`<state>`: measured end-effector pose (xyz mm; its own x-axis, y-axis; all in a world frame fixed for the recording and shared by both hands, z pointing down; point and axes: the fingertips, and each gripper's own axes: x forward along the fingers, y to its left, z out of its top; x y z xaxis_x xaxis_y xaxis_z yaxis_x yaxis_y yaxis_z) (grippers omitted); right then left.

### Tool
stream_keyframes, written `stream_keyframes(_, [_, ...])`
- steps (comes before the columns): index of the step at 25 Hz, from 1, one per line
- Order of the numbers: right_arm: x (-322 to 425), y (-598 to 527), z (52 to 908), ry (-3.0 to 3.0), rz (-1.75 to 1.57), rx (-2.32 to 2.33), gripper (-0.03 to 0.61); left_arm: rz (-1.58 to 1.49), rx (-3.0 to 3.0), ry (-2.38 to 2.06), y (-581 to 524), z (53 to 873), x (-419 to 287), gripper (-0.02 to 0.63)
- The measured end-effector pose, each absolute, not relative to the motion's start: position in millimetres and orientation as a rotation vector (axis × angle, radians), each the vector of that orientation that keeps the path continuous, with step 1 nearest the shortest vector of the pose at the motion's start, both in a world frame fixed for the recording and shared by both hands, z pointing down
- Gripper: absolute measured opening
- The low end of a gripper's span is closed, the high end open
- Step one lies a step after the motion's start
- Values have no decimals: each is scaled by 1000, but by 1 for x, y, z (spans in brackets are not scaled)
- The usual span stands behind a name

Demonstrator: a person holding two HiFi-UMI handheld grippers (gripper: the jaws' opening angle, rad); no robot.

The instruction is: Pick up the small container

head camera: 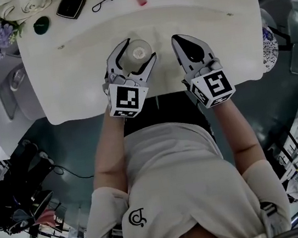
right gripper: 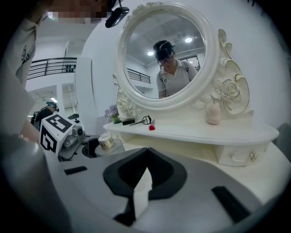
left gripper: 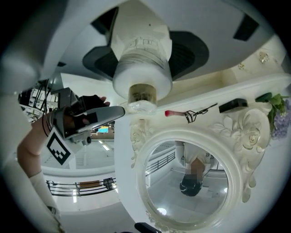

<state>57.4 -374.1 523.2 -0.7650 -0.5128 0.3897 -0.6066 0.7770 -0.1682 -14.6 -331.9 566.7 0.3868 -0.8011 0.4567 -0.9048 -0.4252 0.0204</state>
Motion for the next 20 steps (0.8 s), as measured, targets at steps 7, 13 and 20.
stream_keyframes(7, [52,-382,496,-2692,349,889,8,487,2404,-1585,-342,518,-30,345])
stream_keyframes(13, [45,-385,460,-2749,255,887,8,437,2412,-1673,-343,470,-50,345])
stream_keyframes(20, [44,-385,407,-2834,155,909,8,371,2409,-1803,-335,408,-72,345])
